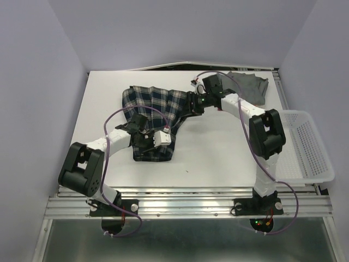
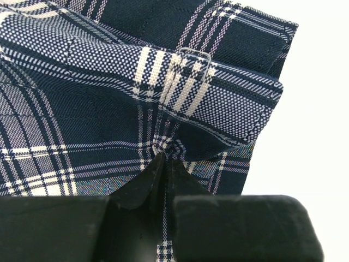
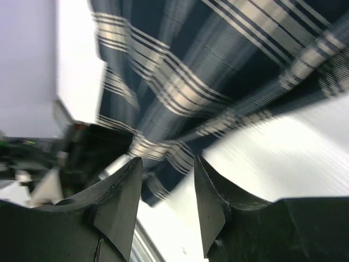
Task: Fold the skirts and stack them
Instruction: Fold the skirt
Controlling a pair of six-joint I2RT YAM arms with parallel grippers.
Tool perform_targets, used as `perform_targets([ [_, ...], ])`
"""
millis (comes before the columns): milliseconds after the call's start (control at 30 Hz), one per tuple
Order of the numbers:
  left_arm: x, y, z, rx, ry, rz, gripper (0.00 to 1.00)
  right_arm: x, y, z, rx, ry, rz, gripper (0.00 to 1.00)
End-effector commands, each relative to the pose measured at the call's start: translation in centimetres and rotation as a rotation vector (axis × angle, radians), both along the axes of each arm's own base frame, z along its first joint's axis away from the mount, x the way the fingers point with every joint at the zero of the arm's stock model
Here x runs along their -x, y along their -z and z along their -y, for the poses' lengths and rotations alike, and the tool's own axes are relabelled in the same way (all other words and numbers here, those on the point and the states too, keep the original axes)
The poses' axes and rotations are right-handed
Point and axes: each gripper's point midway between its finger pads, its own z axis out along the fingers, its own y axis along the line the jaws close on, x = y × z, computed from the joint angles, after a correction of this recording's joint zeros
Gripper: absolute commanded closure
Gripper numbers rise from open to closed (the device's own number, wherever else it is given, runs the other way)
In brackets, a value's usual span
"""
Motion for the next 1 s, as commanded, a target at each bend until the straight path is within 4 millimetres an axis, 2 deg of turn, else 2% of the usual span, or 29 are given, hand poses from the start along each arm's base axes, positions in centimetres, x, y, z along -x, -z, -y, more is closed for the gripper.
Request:
perform_targets([
  [0,1.9,2.2,-1.2,-0.071,0.011,-0.056,0.83,0.7,-5.9,-4.2,-0.174,-0.017,-0.01,0.52],
  [133,1.7,1.8,-1.3,-0.067,0.007,-0.016,0.85,1.6,-5.0,-6.2,-0.274,0.017,-0.154,0.57],
  [200,1.7,1.8,-1.3,-0.065,0.008,-0.011,0.88,1.2,-5.4,-6.8,-0.346,0.031,-0.152,0.62],
  [267,1.7,1.8,-1.4,-0.066,0.007,-0.009,0.88,1.1,-5.7,-7.5,-0.378,0.019,-0.138,0.63],
  [433,1.6,1.9,-1.2,-0.063,0.0,-0.01,0.88,2.7,-6.2,-11.0,-0.419,-0.013,-0.184,0.63],
  [533,1.7,2.0,-1.3,-0.066,-0.006,-0.012,0.88,3.6,-5.2,-11.9,-0.404,-0.019,-0.229,0.63],
  [633,2.0,2.0,-1.4,-0.066,-0.003,-0.01,0.88,5.6,-0.2,-10.8,-0.29,0.037,-0.357,0.65],
  [733,1.8,1.6,-1.4,-0.067,-0.006,0.003,0.88,7.4,2.6,-9.5,-0.208,0.022,-0.413,0.66],
  [800,1.7,1.5,-1.6,-0.075,-0.015,0.009,0.88,9.5,4.4,-8.6,-0.171,-0.001,-0.507,0.67],
  [900,1.3,0.8,-1.6,-0.072,-0.027,0.023,0.87,11.2,7.3,-7.1,-0.071,-0.063,-0.533,0.72],
  [933,1.1,0.5,-1.5,-0.067,-0.039,0.029,0.85,11.1,8.6,-6.5,-0.017,-0.098,-0.467,0.75],
  [967,0.9,0.2,-1.6,-0.069,-0.054,0.035,0.79,11.7,9.6,-6.2,0.031,-0.111,-0.473,0.77],
])
